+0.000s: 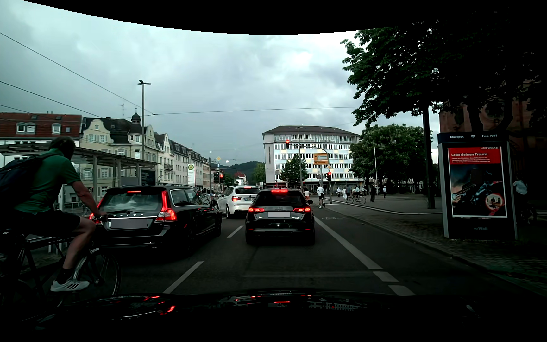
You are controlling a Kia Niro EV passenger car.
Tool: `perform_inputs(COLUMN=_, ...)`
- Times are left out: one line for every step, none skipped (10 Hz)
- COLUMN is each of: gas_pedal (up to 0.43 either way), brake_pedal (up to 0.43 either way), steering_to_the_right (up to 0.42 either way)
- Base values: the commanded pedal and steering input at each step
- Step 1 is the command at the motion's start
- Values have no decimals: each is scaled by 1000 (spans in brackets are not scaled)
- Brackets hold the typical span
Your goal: Follow the waypoints while adhering to traffic rules and regulations
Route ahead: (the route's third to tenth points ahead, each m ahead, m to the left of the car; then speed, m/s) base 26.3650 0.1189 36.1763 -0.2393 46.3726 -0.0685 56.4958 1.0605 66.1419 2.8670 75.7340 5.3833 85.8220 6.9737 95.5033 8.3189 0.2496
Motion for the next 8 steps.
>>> perform_inputs(gas_pedal=0, brake_pedal=128, steering_to_the_right=-1)
perform_inputs(gas_pedal=0, brake_pedal=122, steering_to_the_right=-1)
perform_inputs(gas_pedal=0, brake_pedal=122, steering_to_the_right=-1)
perform_inputs(gas_pedal=0, brake_pedal=116, steering_to_the_right=-1)
perform_inputs(gas_pedal=0, brake_pedal=110, steering_to_the_right=-1)
perform_inputs(gas_pedal=0, brake_pedal=91, steering_to_the_right=-1)
perform_inputs(gas_pedal=0, brake_pedal=73, steering_to_the_right=-1)
perform_inputs(gas_pedal=0, brake_pedal=49, steering_to_the_right=-1)
